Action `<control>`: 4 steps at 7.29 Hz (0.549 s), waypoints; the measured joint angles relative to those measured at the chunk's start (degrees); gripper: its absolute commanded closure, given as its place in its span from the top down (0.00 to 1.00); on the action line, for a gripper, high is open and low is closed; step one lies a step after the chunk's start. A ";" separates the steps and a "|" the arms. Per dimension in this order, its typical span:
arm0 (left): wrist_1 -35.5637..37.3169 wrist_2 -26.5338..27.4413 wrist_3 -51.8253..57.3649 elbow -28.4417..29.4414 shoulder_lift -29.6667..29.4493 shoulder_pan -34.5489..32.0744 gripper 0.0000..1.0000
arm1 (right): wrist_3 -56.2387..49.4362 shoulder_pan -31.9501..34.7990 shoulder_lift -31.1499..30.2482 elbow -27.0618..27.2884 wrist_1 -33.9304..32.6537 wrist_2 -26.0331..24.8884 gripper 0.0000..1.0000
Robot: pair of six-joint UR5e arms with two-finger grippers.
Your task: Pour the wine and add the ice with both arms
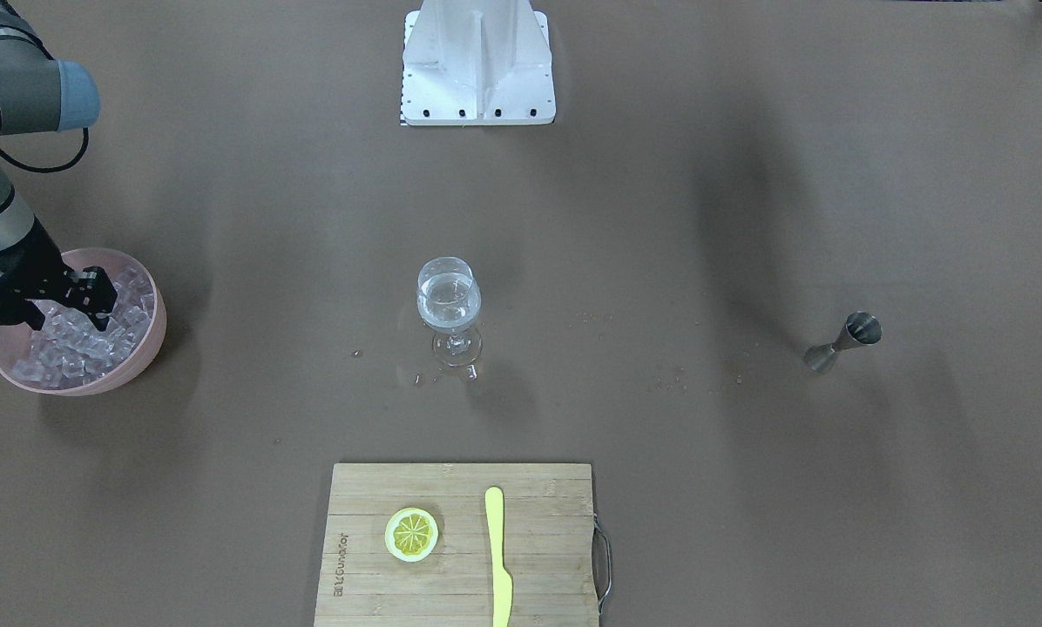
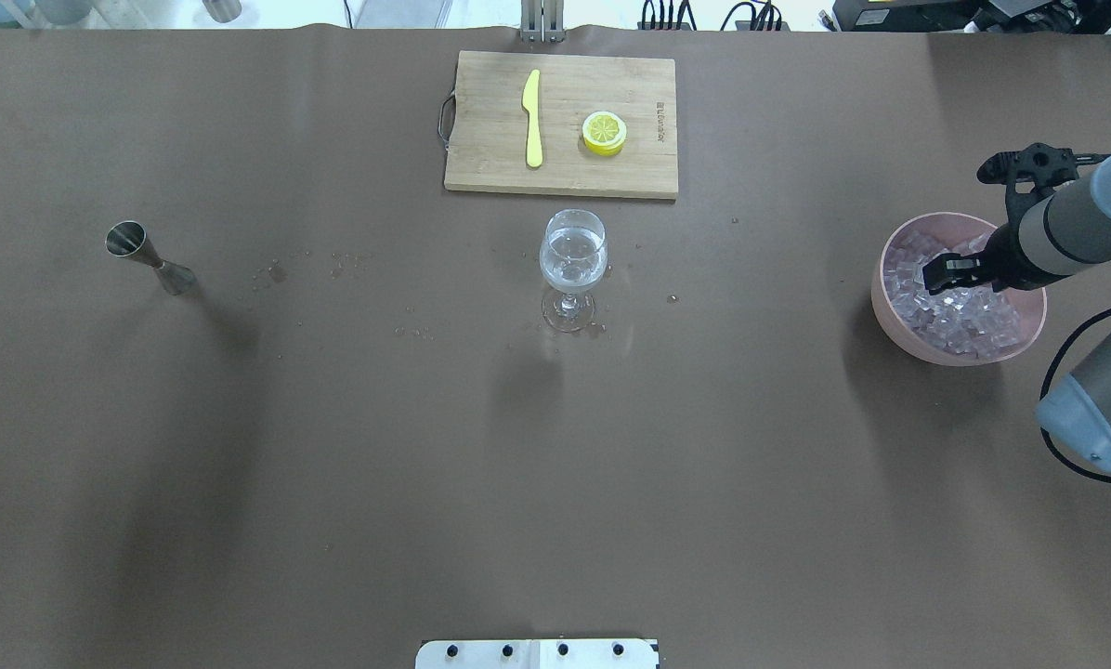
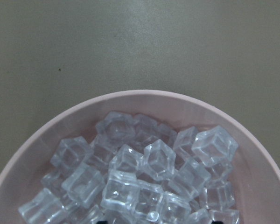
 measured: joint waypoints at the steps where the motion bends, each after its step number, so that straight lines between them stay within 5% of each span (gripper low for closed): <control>1: 0.00 -0.01 0.00 -0.01 -0.01 0.00 0.98 | 0.00 -0.36 -0.52 0.65 -0.01 0.00 0.57; 3: -0.06 -0.01 0.00 -0.04 -0.04 0.02 0.98 | 0.35 -0.76 -1.02 1.40 -0.08 -0.01 0.09; 4: -0.08 -0.01 0.00 -0.05 -0.06 0.02 0.98 | 0.46 -0.84 -1.01 1.52 -0.08 -0.01 0.00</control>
